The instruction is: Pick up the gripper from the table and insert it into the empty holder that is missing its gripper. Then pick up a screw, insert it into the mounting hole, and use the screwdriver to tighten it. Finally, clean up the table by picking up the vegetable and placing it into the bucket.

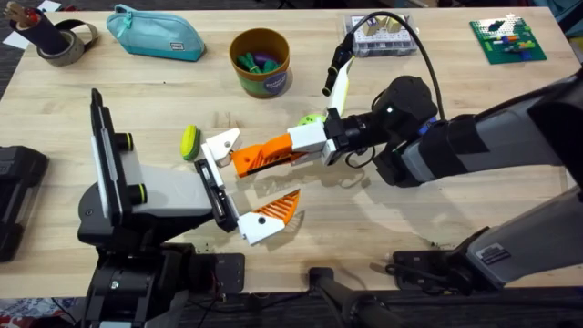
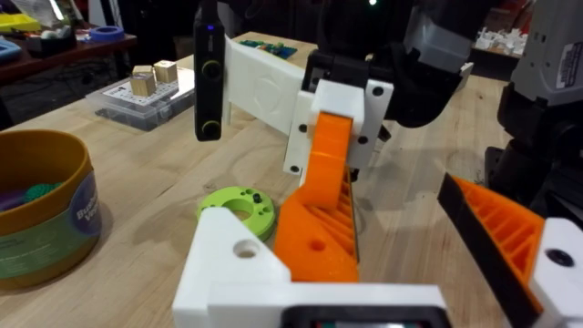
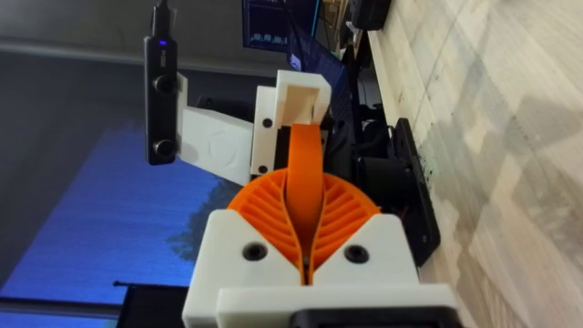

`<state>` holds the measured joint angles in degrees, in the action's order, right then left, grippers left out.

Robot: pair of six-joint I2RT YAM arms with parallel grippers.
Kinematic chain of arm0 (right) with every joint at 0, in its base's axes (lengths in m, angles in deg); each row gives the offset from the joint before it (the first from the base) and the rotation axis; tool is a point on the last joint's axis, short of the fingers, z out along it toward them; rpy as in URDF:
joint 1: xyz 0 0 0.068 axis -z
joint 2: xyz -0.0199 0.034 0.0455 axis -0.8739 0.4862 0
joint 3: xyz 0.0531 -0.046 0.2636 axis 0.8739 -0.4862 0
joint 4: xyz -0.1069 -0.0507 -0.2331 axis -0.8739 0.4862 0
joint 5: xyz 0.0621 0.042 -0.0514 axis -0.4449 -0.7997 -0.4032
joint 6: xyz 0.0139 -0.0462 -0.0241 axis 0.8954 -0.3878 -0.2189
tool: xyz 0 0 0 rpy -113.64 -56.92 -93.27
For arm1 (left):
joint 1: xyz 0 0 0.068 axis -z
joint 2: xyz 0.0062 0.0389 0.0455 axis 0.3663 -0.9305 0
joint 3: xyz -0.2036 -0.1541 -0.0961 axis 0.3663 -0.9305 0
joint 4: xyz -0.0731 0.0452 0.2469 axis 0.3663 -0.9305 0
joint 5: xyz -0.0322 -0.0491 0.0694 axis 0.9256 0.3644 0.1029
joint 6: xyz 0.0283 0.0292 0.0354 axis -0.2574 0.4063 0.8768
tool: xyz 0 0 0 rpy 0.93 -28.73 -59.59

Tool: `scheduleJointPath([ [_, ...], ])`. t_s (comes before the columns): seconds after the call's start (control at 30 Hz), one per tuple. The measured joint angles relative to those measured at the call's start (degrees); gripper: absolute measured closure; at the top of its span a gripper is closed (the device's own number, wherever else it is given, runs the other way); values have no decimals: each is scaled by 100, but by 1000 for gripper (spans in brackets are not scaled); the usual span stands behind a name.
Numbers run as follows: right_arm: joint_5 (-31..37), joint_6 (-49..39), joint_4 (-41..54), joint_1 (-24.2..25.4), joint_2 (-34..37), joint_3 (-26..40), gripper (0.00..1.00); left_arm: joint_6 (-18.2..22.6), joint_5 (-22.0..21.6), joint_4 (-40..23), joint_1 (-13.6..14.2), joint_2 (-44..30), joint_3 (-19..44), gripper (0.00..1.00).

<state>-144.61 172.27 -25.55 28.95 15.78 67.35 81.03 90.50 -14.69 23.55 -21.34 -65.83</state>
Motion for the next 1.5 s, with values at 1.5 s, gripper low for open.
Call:
scheduleJointPath([
  [1.5, -891, 828, -231, 259, 12, 387, 980, -19, 201, -25, -6, -1, 0, 14],
])
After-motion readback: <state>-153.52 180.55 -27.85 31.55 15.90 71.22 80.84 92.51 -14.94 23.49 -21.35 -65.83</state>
